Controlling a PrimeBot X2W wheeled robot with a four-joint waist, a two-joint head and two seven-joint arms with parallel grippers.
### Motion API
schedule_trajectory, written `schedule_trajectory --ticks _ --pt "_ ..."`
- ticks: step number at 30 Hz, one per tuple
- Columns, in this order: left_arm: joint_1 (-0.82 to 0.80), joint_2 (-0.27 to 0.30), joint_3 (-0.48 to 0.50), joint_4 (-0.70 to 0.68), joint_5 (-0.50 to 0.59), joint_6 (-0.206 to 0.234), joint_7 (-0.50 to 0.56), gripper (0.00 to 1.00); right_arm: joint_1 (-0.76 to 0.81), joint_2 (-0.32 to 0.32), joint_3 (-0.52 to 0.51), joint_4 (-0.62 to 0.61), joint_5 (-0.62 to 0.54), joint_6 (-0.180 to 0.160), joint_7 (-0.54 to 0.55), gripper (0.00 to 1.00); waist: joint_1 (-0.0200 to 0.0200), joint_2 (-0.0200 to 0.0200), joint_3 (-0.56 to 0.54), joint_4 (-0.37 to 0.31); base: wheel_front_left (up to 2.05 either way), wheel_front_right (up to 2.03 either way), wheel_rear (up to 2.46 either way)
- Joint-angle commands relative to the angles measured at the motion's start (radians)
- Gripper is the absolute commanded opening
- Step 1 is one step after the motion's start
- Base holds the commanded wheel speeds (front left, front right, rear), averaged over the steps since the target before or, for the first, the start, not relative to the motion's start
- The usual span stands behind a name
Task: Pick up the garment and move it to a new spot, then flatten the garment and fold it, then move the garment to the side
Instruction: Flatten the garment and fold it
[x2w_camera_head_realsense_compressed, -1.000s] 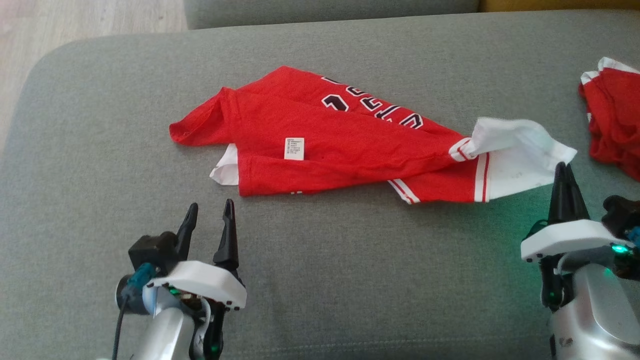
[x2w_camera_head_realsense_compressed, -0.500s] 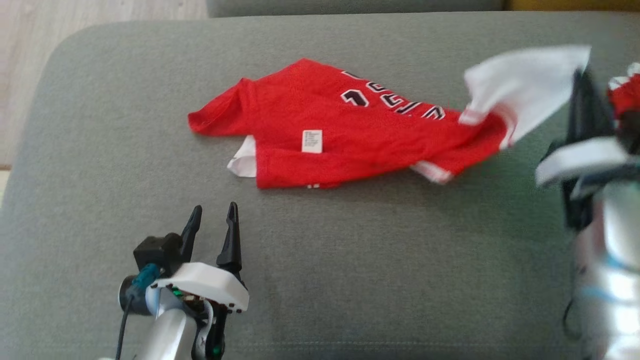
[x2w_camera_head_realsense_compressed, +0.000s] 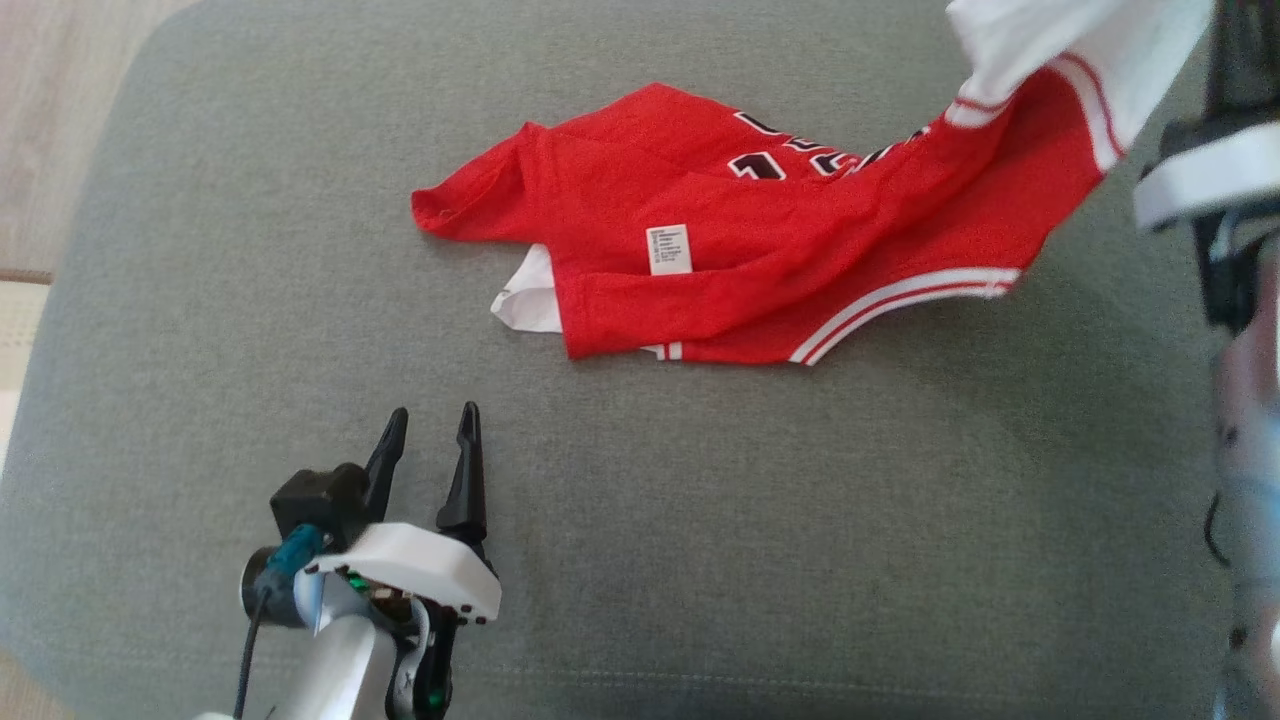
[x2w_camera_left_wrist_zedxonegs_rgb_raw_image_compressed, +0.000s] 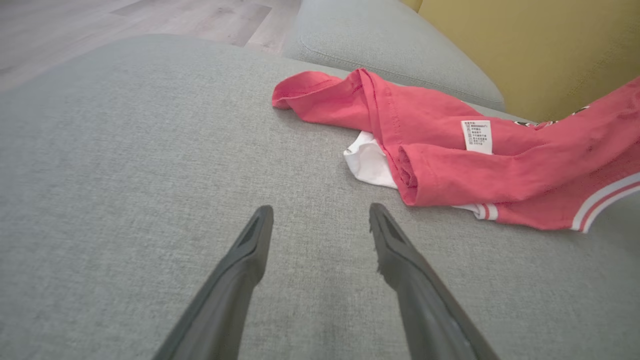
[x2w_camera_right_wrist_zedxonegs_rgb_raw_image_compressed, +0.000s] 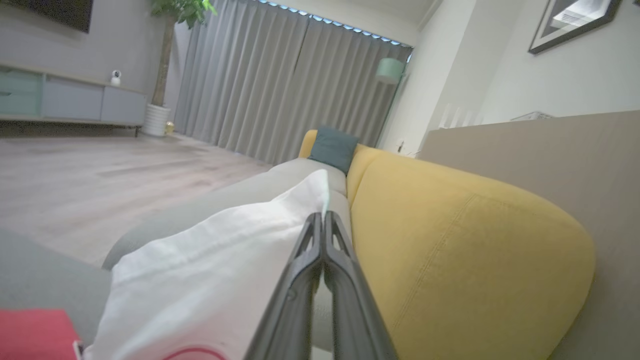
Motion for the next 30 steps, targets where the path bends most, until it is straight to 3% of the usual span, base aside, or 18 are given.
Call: schedule_trajectory --ticks 1,10,17,18,19,24,30 --pt "-0.044 0.008 0.025 -0.032 -0.002 -0.004 -0.012 1.0 0.066 -0.017 0.04 -0.037 0.005 -0.001 -0.009 0.0 0.0 -0.0001 -0.002 -0.015 0.0 0.0 0.0" --pt "-0.034 0.008 0.032 -0.017 0.005 -0.005 -0.012 1.0 0.348 -0.018 0.076 -0.045 0.035 -0.001 -0.009 0.0 0.0 -0.0001 -0.035 -0.057 0.0 0.0 0.0" --pt "-0.019 0.008 0.046 -0.009 0.011 -0.004 -0.012 1.0 0.454 -0.044 0.097 -0.011 0.002 -0.001 -0.009 0.0 0.0 -0.0001 -0.059 -0.082 0.0 0.0 0.0" --pt "-0.018 0.008 0.047 -0.008 0.01 -0.003 -0.012 1.0 0.46 -0.049 0.089 0.015 -0.009 -0.001 -0.009 0.38 0.0 -0.0001 -0.062 -0.083 0.0 0.0 0.0" --pt "-0.016 0.008 0.046 -0.006 0.009 -0.002 -0.012 1.0 0.463 -0.05 0.075 0.027 -0.016 -0.001 -0.009 1.0 0.0 -0.0001 -0.066 -0.083 0.0 0.0 0.0" --pt "-0.009 0.008 0.045 -0.002 0.006 0.007 -0.012 1.0 0.47 -0.041 -0.027 0.051 -0.052 -0.001 -0.009 1.0 0.0 -0.0001 -0.079 -0.085 0.0 0.0 0.0" --pt "-0.017 0.008 0.048 -0.001 0.008 0.021 -0.012 1.0 0.466 0.027 -0.118 -0.028 -0.058 -0.001 -0.009 1.0 0.0 -0.0001 -0.079 -0.089 0.0 0.0 0.0"
